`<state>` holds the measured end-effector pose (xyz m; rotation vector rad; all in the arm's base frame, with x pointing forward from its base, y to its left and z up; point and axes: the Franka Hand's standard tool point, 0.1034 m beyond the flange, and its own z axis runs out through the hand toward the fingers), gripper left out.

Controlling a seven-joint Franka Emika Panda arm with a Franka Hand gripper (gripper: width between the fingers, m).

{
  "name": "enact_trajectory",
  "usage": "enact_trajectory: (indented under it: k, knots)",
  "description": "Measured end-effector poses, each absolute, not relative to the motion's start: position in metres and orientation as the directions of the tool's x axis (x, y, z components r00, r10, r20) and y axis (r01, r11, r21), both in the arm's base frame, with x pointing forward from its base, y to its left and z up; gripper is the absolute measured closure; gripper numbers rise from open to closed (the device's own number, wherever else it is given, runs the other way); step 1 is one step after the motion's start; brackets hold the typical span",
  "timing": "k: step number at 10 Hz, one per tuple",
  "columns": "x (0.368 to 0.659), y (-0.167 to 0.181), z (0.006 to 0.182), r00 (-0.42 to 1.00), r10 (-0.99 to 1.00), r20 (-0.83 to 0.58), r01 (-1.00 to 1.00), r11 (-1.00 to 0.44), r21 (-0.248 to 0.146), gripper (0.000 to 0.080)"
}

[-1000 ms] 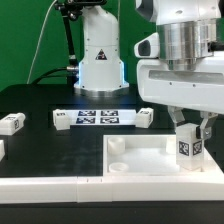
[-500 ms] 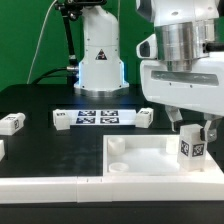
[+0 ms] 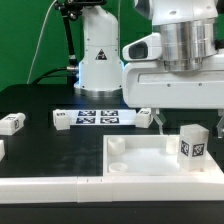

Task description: Assemble one leg

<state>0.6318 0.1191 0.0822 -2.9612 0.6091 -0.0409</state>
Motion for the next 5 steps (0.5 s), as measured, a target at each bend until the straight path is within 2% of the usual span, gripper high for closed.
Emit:
enact_trajectory:
  k: [2,4,5]
  knots:
    - [0.6326,0.1244,0.0806,0.981,-0.192,0.000,-0.191,-0.977,-0.095,0.0151]
    - [0.6336,0.1266,0.0773,0.999,0.025,0.021,0.026,-0.998,-0.054,0.0151]
    - [0.6342,0.1241,0.0762,0.980,0.198,0.030,0.199,-0.980,-0.023,0.0151]
